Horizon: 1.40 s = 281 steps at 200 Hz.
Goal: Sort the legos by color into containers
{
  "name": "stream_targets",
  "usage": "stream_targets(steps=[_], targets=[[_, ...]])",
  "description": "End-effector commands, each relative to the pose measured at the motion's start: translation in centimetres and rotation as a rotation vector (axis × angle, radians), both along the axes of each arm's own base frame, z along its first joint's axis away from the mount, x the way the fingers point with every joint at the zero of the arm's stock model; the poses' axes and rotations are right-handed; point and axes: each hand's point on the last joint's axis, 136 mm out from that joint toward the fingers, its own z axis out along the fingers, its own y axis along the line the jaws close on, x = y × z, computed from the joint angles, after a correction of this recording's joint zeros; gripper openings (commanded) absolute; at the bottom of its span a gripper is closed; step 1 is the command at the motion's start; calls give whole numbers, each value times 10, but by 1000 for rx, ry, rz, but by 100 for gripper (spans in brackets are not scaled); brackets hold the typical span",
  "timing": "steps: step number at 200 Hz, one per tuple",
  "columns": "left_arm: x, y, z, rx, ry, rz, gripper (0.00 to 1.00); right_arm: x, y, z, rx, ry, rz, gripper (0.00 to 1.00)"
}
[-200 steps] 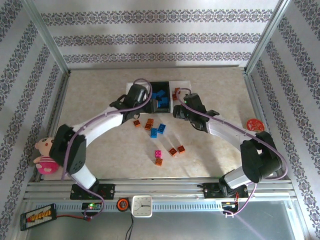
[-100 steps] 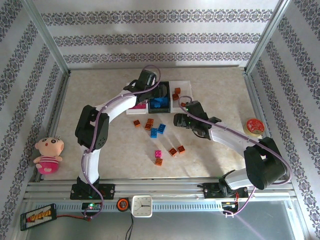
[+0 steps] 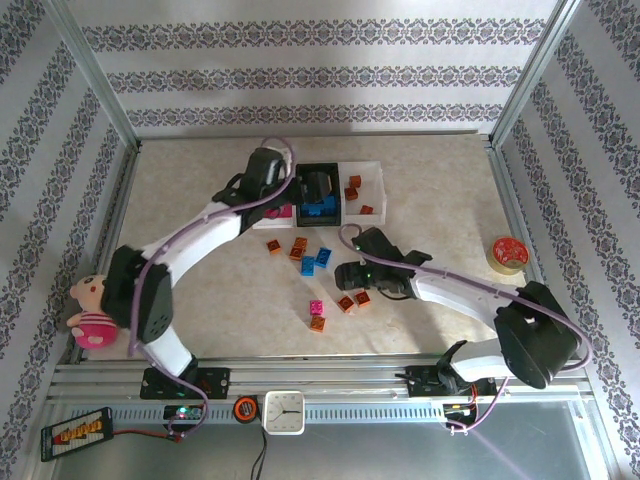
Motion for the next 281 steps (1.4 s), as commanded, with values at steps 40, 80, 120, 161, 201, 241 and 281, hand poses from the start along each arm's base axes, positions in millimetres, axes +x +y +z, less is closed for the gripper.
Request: stream_targets(steps=[40, 80, 120, 161, 201, 241, 281], targets=[[-78, 39, -18, -75, -6, 39, 100, -83, 0, 2, -46, 147, 177, 66], [-100, 61, -40, -20, 22, 86, 100, -94, 11, -11, -87, 221, 231, 60], [-105, 68, -45, 11, 35, 101, 100, -81, 18, -16, -147, 215, 243, 63], [-109, 76, -48, 14, 34, 118, 100, -59, 16, -20, -246, 162, 241, 65], [-112, 81, -51, 27, 41, 128, 100, -49, 21, -29, -300, 162, 269, 65], [-114, 88, -53, 32, 42, 146, 100, -45, 23, -37, -344, 161, 289, 60], [-114, 89, -53, 34, 44, 153, 100, -44, 22, -42, -368, 162, 294, 44]])
